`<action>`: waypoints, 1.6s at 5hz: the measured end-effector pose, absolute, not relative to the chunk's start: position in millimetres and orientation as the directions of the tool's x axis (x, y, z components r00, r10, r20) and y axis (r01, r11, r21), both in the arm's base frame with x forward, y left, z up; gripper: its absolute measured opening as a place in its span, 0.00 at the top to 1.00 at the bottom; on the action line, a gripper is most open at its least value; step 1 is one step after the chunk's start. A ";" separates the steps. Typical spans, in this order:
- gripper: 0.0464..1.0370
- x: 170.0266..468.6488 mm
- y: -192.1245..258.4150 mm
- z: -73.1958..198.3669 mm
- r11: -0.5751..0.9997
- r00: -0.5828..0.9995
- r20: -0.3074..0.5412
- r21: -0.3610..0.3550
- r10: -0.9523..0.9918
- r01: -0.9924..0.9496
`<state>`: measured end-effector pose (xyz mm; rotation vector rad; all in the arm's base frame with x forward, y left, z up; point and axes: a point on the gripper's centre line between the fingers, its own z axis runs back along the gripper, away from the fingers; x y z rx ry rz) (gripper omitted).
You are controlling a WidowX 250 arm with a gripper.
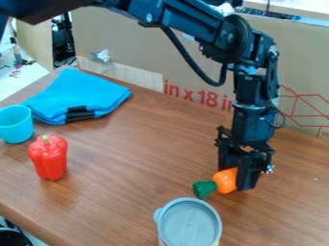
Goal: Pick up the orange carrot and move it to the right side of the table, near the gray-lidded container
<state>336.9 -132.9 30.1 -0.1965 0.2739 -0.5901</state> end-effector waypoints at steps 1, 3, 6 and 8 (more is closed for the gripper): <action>0.13 339.3 -131.1 30.0 0.828 0.818 -0.178 -0.258 -0.548 0.498; 0.03 343.2 -131.4 62.8 0.832 0.849 -0.050 -0.241 -0.526 0.500; 0.04 311.8 -70.2 131.5 0.965 0.961 0.117 -0.049 -0.250 0.257; 0.04 305.1 -22.8 137.2 0.994 0.988 0.110 0.010 -0.106 0.106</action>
